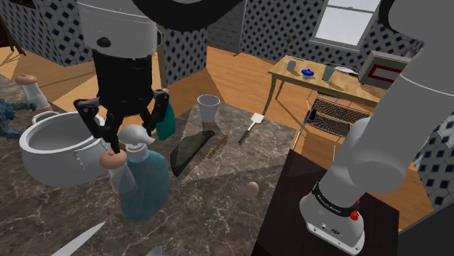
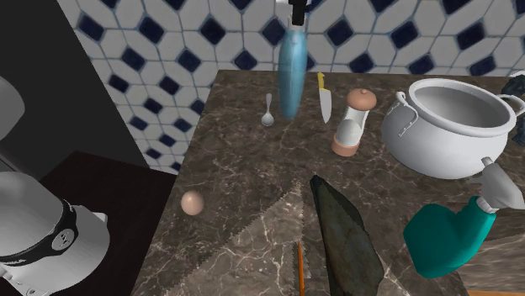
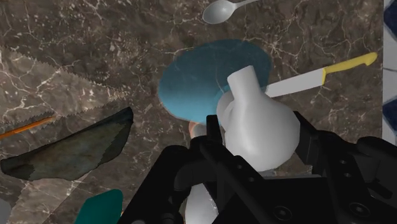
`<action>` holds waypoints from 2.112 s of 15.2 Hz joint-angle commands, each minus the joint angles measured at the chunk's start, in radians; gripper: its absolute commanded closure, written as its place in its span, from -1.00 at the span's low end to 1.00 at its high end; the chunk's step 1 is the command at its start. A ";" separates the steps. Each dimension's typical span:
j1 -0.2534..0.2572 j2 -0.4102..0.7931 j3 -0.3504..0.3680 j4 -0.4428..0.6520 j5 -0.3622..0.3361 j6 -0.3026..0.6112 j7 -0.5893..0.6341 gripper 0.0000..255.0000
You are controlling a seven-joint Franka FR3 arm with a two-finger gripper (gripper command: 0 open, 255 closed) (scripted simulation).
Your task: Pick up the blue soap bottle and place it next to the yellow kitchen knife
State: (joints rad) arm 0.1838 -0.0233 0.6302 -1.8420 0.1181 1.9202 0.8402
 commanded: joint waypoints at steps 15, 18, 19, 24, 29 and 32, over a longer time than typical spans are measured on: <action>0.037 0.147 0.023 -0.099 -0.098 0.225 0.077 1.00; 0.037 0.147 0.023 -0.099 -0.098 0.225 0.077 1.00; 0.037 0.147 0.023 -0.099 -0.098 0.225 0.077 1.00; 0.037 0.147 0.023 -0.099 -0.098 0.225 0.077 -1.00; 0.037 0.147 0.023 -0.099 -0.098 0.225 0.077 -1.00; 0.024 0.100 0.022 -0.045 -0.066 0.133 0.055 -1.00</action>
State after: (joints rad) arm 0.2115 0.0878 0.6535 -1.9083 0.0446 2.0848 0.9025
